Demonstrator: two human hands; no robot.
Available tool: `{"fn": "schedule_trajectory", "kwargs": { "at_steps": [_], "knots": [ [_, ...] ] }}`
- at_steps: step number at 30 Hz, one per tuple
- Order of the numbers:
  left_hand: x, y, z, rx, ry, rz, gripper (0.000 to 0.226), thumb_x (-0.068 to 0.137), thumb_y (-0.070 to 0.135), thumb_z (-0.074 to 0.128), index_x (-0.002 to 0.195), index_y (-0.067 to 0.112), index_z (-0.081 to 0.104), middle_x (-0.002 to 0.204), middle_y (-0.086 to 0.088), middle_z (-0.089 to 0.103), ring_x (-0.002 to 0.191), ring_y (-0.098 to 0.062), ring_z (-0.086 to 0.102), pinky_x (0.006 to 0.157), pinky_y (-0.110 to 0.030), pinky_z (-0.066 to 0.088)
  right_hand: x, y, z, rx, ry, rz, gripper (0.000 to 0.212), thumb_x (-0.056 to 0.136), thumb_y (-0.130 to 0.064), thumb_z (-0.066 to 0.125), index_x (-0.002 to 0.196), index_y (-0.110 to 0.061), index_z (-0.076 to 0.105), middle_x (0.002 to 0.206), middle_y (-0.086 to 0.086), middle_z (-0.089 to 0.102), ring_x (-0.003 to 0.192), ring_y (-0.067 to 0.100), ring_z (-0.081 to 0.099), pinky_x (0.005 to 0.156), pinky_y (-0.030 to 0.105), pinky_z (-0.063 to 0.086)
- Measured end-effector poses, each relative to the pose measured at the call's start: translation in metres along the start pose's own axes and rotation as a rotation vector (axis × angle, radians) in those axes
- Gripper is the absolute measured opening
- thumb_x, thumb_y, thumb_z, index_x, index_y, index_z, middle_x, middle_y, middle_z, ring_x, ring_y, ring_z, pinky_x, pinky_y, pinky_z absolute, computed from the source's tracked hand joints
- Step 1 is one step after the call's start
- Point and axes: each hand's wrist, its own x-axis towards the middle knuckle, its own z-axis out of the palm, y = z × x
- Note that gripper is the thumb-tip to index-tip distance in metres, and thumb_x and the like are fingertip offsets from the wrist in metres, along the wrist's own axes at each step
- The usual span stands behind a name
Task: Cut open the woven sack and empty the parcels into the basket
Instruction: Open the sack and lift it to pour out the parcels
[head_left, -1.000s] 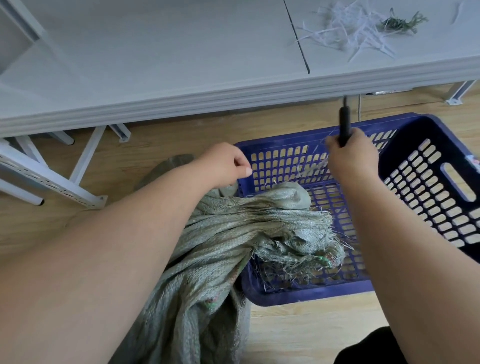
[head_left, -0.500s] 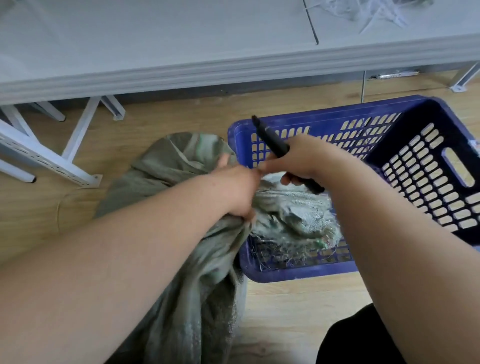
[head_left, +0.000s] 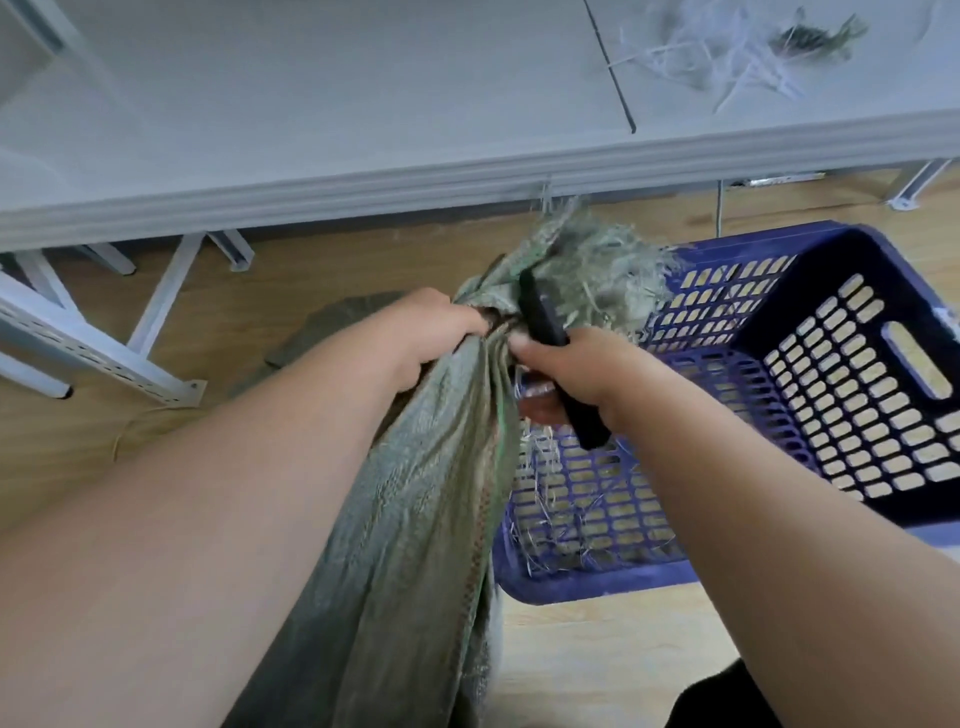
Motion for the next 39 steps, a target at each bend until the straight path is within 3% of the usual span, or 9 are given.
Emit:
{"fn": "schedule_trajectory", "kwargs": {
  "at_steps": [2,4,9,13,20,25,29,34,39],
  "knots": [
    [-0.004,0.004,-0.002,0.043,-0.165,0.064,0.083,0.057,0.046,0.081,0.129,0.015,0.055,0.123,-0.008,0.064,0.111,-0.027,0.062,0.101,-0.048,0.045,0.004,-0.001,0.001,0.188,0.028,-0.089,0.027,0.090,-0.035,0.065,0.098,-0.009,0.063,0.099,0.014,0.068,0.071,0.028,0.069,0.064,0.038,0.060],
    [-0.012,0.009,-0.001,0.130,-0.286,0.202,0.052,0.075,0.037,0.079,0.122,0.021,0.062,0.113,-0.002,0.071,0.105,-0.021,0.066,0.101,-0.042,0.047,0.005,-0.006,0.000,0.259,0.098,-0.194,0.021,0.091,-0.034,0.064,0.092,-0.013,0.064,0.098,0.015,0.069,0.076,0.028,0.067,0.066,0.040,0.060],
    [-0.012,0.009,0.011,0.414,-0.123,0.318,0.026,0.080,0.027,0.074,0.102,0.017,0.067,0.095,-0.003,0.070,0.088,-0.021,0.065,0.085,-0.031,0.051,-0.013,-0.025,-0.023,-0.146,0.164,-0.198,0.028,0.090,-0.032,0.066,0.094,-0.004,0.064,0.087,0.014,0.073,0.064,0.027,0.073,0.067,0.041,0.062],
    [-0.012,0.004,0.034,0.898,-0.082,0.178,0.060,0.080,0.031,0.071,0.131,0.012,0.047,0.113,-0.007,0.062,0.094,-0.024,0.061,0.084,-0.035,0.052,-0.040,-0.039,-0.046,-0.579,0.044,-0.062,0.033,0.090,-0.037,0.064,0.091,-0.005,0.069,0.078,0.009,0.076,0.081,0.026,0.074,0.078,0.036,0.058],
    [-0.009,0.009,0.008,0.488,-0.306,0.193,0.128,0.044,0.074,0.077,0.149,0.018,0.031,0.147,-0.001,0.045,0.132,-0.018,0.045,0.115,-0.039,0.030,-0.016,-0.013,-0.030,-0.556,0.127,-0.105,0.020,0.087,-0.025,0.069,0.104,-0.014,0.065,0.074,0.006,0.074,0.057,0.015,0.070,0.051,0.026,0.056],
    [-0.011,0.025,-0.025,1.045,-0.303,0.244,0.076,0.078,0.043,0.074,0.143,0.022,0.043,0.142,0.003,0.051,0.126,-0.018,0.050,0.108,-0.032,0.037,-0.006,-0.009,-0.014,-0.634,0.303,-0.336,0.022,0.093,-0.033,0.058,0.106,-0.017,0.063,0.079,0.004,0.070,0.074,0.022,0.070,0.071,0.038,0.057],
    [-0.015,0.015,-0.009,1.430,-0.055,0.294,0.045,0.081,0.040,0.072,0.121,0.023,0.063,0.116,-0.002,0.064,0.106,-0.025,0.059,0.076,-0.029,0.044,-0.005,-0.003,0.010,-0.482,0.028,-0.297,0.020,0.092,-0.029,0.062,0.108,-0.017,0.062,0.088,0.007,0.067,0.081,0.028,0.071,0.073,0.041,0.061],
    [-0.005,0.014,0.009,0.752,0.344,0.397,0.012,0.089,0.025,0.063,0.101,0.022,0.067,0.115,-0.003,0.065,0.105,-0.026,0.061,0.081,-0.031,0.044,0.007,0.004,-0.004,-0.264,0.015,-0.080,0.016,0.088,-0.016,0.068,0.099,-0.009,0.059,0.071,0.009,0.065,0.059,0.023,0.065,0.065,0.037,0.061],
    [-0.004,-0.001,0.001,0.533,0.102,0.471,0.038,0.089,0.027,0.065,0.126,0.027,0.054,0.133,0.001,0.052,0.118,-0.016,0.055,0.100,-0.033,0.042,0.016,0.017,-0.030,-0.584,0.375,-0.038,0.026,0.091,-0.015,0.060,0.114,-0.004,0.058,0.093,0.015,0.064,0.080,0.030,0.064,0.068,0.035,0.051]
  ]
}}
